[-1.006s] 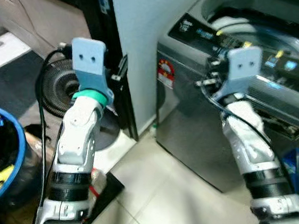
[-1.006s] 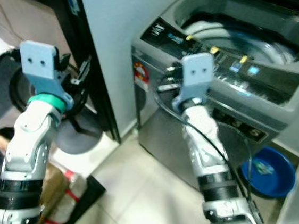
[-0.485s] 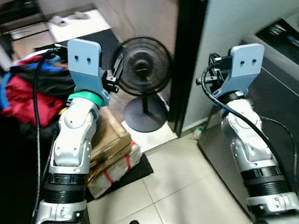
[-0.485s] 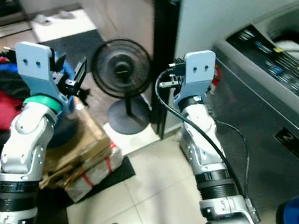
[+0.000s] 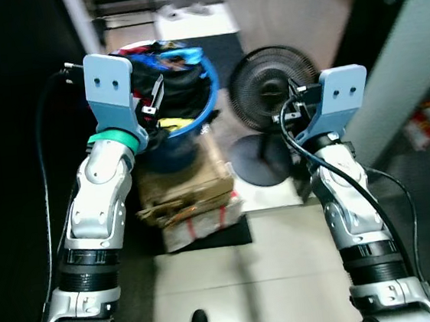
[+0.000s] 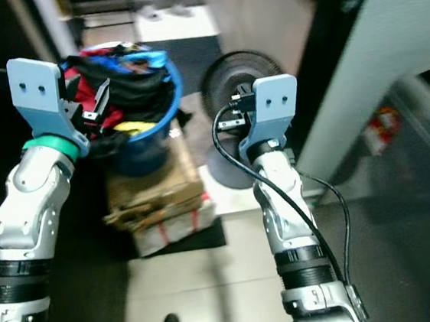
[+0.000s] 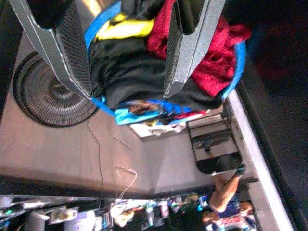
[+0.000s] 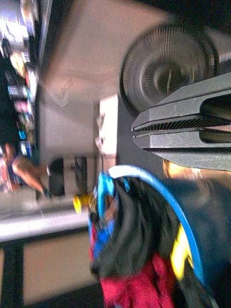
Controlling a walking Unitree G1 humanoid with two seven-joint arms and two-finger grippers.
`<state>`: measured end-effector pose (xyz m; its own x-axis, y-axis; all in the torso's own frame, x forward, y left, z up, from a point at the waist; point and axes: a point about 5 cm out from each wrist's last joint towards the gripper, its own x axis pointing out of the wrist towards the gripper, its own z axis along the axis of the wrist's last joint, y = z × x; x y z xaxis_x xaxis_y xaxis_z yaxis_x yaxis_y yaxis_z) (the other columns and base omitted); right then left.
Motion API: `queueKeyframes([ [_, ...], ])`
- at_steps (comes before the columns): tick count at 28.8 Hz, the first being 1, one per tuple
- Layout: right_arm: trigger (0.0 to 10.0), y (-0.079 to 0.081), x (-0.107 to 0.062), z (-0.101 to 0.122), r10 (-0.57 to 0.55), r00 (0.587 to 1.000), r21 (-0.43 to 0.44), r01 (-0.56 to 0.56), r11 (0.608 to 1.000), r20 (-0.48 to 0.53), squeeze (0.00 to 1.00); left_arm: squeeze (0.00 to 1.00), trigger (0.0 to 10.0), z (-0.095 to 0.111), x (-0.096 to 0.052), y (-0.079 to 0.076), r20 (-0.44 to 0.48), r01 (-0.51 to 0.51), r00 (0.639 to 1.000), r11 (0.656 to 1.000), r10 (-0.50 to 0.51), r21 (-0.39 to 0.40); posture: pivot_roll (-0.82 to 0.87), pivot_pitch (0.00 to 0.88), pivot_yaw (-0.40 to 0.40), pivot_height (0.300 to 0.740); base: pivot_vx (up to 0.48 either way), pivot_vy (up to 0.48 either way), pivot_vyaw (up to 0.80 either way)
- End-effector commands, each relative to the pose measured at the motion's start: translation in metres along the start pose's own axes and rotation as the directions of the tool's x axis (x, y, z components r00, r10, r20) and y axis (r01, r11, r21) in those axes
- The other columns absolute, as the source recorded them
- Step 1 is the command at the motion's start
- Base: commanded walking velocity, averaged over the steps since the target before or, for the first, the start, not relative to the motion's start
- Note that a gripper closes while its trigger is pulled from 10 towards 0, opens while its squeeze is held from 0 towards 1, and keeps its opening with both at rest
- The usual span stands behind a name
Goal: Clothes washing
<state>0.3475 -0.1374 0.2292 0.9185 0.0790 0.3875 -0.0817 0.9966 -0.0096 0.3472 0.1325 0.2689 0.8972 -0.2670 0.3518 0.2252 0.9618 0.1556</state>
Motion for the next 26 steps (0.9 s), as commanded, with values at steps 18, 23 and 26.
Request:
queueKeyframes([
  [18,10.0,0.0025,-0.0048,-0.0081,0.022,0.999,0.003,-0.022,1.0,-0.029,0.0,0.0,10.0,-0.004,0.0023,-0.002,-0.01,-0.007,1.0,1.0,0.007,0.01,-0.01,0.081,0.03,0.74,0.387,0.0,0.05],
  [23,10.0,0.0021,-0.0045,-0.0082,0.02,0.999,-0.001,-0.02,1.0,-0.029,0.0,0.0,10.0,-0.0042,0.0023,-0.0025,-0.008,-0.005,1.0,1.0,0.005,0.011,-0.01,0.076,0.03,0.74,0.434,0.0,0.0],
  [26,10.0,0.0018,-0.0045,-0.0085,0.019,0.999,-0.003,-0.019,1.0,-0.03,0.0,0.0,10.0,-0.0043,0.0023,-0.0025,-0.008,-0.005,1.0,1.0,0.005,0.011,-0.01,0.071,0.031,0.74,0.431,0.0,0.0],
])
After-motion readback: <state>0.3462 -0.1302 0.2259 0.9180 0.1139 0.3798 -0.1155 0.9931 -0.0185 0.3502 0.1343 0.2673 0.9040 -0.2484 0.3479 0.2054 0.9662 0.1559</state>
